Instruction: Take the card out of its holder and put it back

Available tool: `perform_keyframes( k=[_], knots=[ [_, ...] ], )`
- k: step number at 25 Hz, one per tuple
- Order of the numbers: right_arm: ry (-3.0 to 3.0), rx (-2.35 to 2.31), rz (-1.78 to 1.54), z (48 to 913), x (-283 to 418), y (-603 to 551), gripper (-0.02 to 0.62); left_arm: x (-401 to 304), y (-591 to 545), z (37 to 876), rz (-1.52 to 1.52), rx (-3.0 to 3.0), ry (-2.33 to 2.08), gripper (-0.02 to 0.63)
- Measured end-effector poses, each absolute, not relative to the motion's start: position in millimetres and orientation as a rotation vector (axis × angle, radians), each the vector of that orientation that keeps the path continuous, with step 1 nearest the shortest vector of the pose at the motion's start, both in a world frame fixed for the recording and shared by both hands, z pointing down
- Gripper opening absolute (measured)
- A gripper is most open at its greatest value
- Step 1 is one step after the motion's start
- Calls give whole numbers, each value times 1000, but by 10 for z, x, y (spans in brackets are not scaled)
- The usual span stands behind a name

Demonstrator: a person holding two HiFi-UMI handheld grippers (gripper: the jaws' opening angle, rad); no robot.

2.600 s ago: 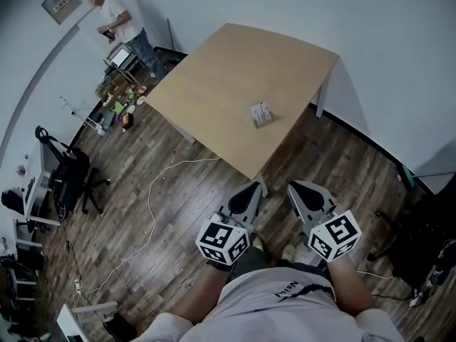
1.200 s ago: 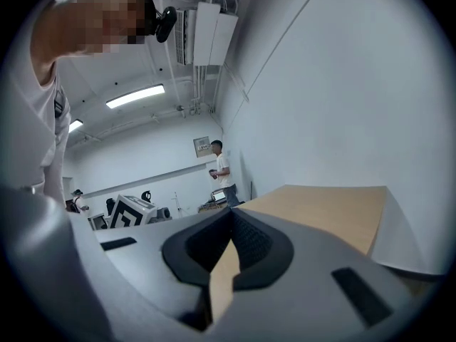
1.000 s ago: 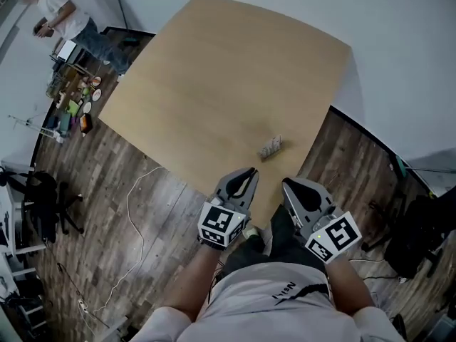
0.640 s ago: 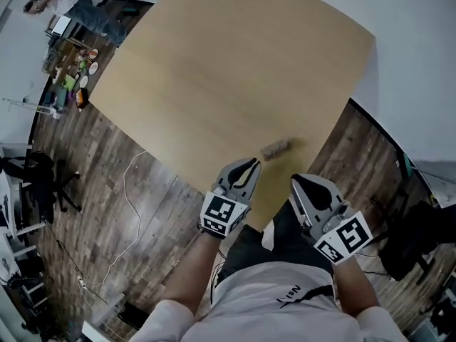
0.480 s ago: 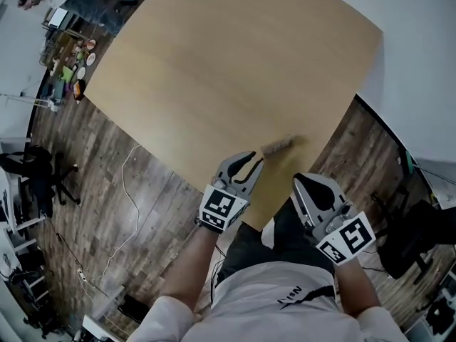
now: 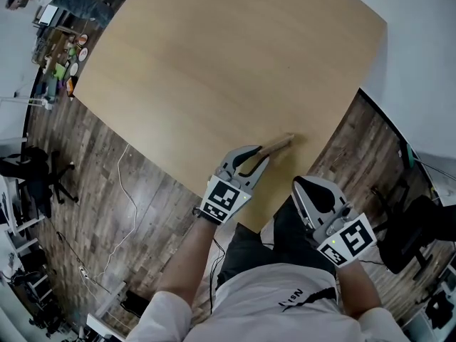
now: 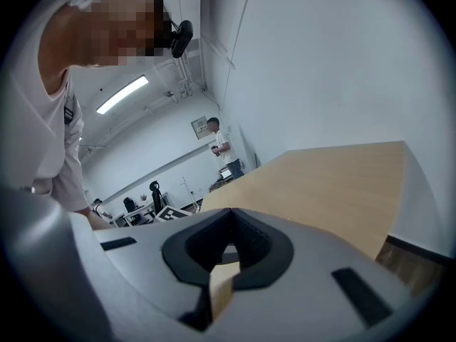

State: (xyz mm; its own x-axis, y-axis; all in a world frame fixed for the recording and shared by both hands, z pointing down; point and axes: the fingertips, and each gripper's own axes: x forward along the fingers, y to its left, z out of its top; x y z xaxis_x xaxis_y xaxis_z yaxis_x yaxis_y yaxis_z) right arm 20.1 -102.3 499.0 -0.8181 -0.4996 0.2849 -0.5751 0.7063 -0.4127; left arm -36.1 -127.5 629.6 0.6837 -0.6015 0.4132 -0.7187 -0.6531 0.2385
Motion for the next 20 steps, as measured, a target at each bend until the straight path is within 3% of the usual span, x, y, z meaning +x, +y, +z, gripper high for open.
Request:
perform_keyframes(
  k=[8, 12, 20],
  knots=[
    [-2737, 882, 773, 5115, 235, -999, 12, -313, -1302, 6384, 462, 2543, -995, 86],
    [-2731, 885, 778, 5139, 249, -996, 12, -308, -1292, 6390, 468, 2560, -990, 43],
    [-2730, 909, 774, 5129, 270, -996, 12, -305, -1292, 6319, 434, 2576, -978, 25]
  ],
)
